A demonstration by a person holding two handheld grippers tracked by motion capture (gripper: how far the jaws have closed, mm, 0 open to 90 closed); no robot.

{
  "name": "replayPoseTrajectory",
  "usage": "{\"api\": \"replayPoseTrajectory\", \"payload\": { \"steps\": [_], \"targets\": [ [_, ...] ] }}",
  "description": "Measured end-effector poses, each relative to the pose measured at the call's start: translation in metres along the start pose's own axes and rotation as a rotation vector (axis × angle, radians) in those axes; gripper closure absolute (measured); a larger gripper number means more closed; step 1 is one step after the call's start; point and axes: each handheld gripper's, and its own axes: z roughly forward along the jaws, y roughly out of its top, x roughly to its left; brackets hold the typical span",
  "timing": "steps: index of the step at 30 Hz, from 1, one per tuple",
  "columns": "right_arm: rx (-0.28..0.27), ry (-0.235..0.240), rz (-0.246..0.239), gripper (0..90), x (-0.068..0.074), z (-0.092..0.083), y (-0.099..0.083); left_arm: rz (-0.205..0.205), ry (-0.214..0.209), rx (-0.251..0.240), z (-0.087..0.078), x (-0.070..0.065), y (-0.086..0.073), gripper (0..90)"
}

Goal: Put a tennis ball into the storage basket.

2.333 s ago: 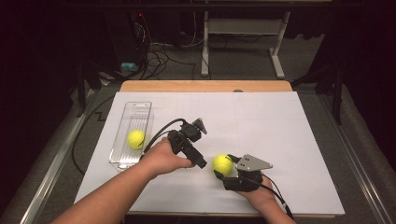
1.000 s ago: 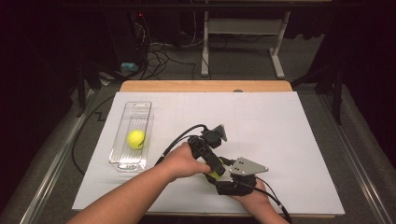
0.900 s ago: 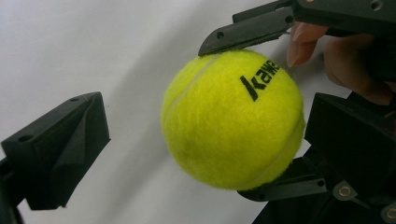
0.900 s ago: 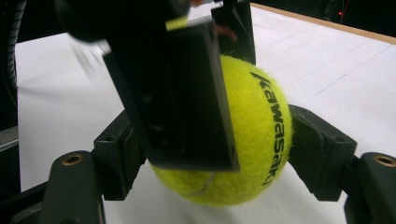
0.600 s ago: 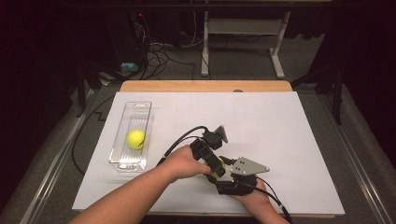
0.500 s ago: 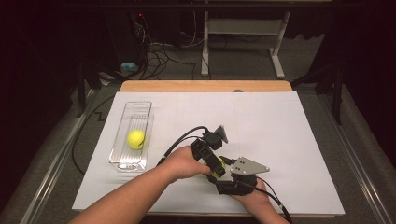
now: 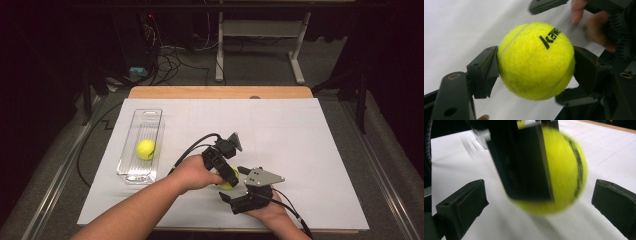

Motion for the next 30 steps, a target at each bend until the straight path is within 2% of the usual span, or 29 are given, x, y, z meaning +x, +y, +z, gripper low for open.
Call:
{"api": "replayPoseTrajectory", "payload": {
  "steps": [5, 10, 16, 23, 27, 30],
  "targets": [
    [-0.009, -0.03, 0.007, 0.0, -0.01, -0.01, -0.004, -0.033, 0.026, -0.011, -0.014, 0.012, -0.009, 26.7],
    [-0.022, -0.101, 0.028, 0.0, -0.027, -0.025, -0.006, -0.068, 0.058, -0.021, -0.029, 0.026, -0.023, 26.7],
    [-0.023, -0.171, 0.03, 0.0, -0.045, -0.043, -0.013, -0.132, 0.097, -0.036, -0.053, 0.048, -0.047, 26.7],
    [-0.011, -0.221, 0.046, 0.0, -0.06, -0.062, -0.022, -0.203, 0.133, -0.07, -0.083, 0.07, -0.075, 26.7],
    [-0.018, -0.244, 0.053, 0.0, -0.065, -0.071, -0.026, -0.255, 0.171, -0.062, -0.095, 0.086, -0.094, 26.7],
    [-0.02, -0.258, 0.052, 0.0, -0.068, -0.075, -0.028, -0.288, 0.184, -0.052, -0.101, 0.096, -0.108, 26.7]
  ]
}}
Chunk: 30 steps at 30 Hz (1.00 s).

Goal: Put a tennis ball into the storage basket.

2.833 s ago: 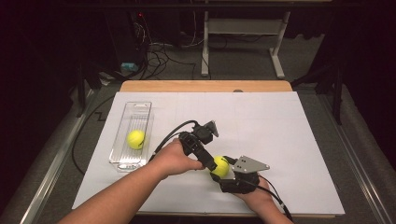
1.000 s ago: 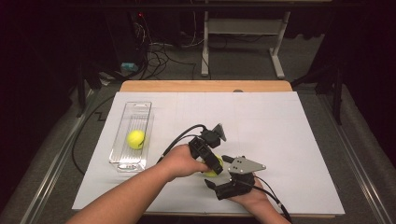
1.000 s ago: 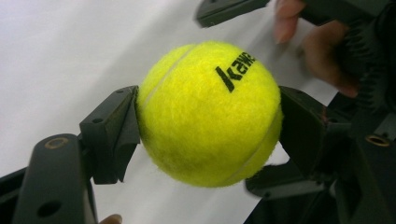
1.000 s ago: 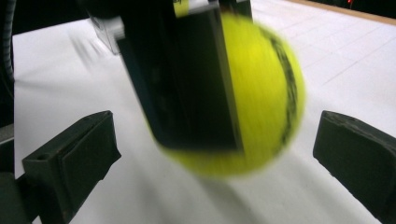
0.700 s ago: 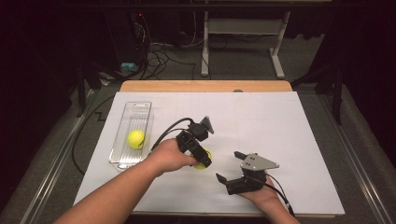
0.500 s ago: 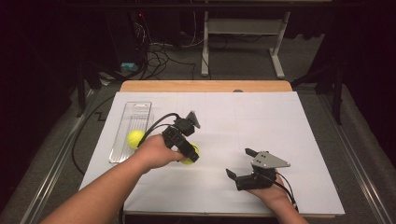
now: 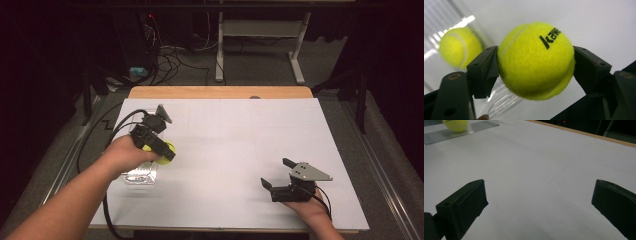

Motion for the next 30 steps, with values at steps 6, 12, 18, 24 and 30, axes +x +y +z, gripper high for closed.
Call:
{"api": "replayPoseTrajectory", "payload": {
  "steps": [6, 12, 18, 24, 30],
  "targets": [
    [0.01, -0.006, 0.007, 0.0, -0.003, -0.002, -0.002, -0.061, 0.028, 0.018, -0.005, 0.025, -0.02, 26.7],
    [0.01, -0.01, 0.003, 0.0, -0.002, -0.001, -0.002, -0.116, 0.052, 0.041, 0.003, 0.046, -0.032, 26.6],
    [0.016, -0.011, 0.009, 0.2, -0.003, 0.0, -0.003, -0.139, 0.049, 0.072, 0.018, 0.053, -0.037, 26.5],
    [0.021, -0.004, 0.006, 0.3, -0.002, 0.0, -0.004, -0.149, 0.047, 0.024, 0.01, 0.056, -0.036, 0.6],
    [0.024, -0.005, 0.003, 0.3, -0.001, 0.001, -0.004, -0.133, 0.043, 0.028, 0.009, 0.052, -0.034, 0.6]
  ]
}}
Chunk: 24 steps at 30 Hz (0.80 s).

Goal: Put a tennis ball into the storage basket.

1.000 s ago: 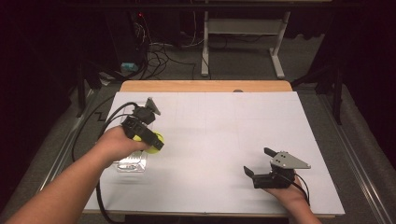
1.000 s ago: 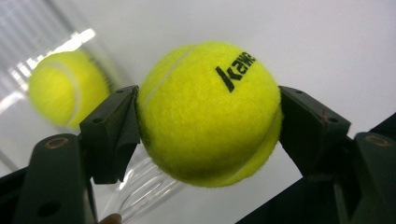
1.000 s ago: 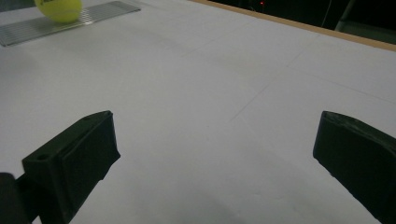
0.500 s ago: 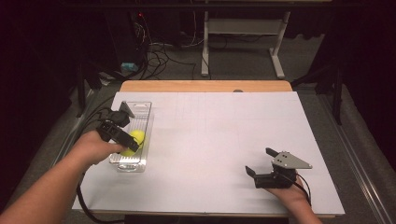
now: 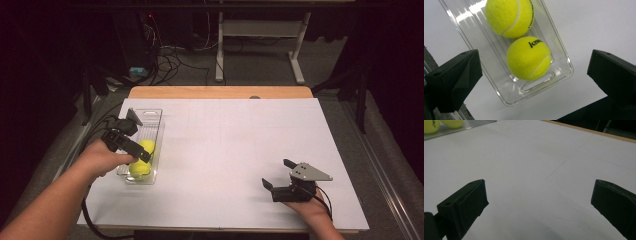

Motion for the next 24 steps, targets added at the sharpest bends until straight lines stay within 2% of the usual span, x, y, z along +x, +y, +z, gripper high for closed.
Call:
{"api": "replayPoseTrajectory", "payload": {
  "steps": [7, 12, 16, 24],
  "targets": [
    [0.0, 0.001, -0.01, 0.3, 0.0, 0.001, 0.0, 0.021, -0.009, 0.001, 0.005, -0.011, 0.009, 0.6],
    [-0.007, 0.008, 0.001, 0.3, -0.001, 0.003, 0.0, 0.052, -0.035, -0.014, 0.009, -0.03, 0.018, 0.6],
    [-0.005, 0.017, -0.009, 0.3, 0.0, 0.006, 0.001, 0.082, -0.038, 0.0, 0.016, -0.044, 0.026, 0.6],
    [-0.002, 0.016, -0.01, 0.3, 0.0, 0.007, 0.001, 0.124, -0.055, -0.016, 0.027, -0.071, 0.041, 0.6]
  ]
}}
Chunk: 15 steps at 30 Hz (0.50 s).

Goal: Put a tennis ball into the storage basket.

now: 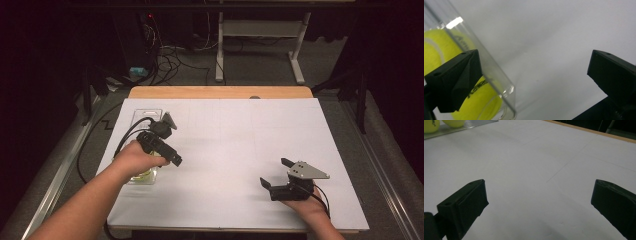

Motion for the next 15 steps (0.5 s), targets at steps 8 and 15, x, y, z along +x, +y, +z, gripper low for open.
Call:
{"api": "replayPoseTrajectory", "payload": {
  "steps": [8, 15],
  "targets": [
    [-0.006, -0.013, -0.003, 0.3, 0.001, -0.005, 0.002, 0.045, -0.042, -0.085, 0.017, -0.027, 0.014, 0.6],
    [-0.02, -0.023, 0.011, 0.2, -0.002, -0.01, 0.002, 0.034, -0.11, -0.28, 0.044, -0.033, 0.009, 0.6]
  ]
}}
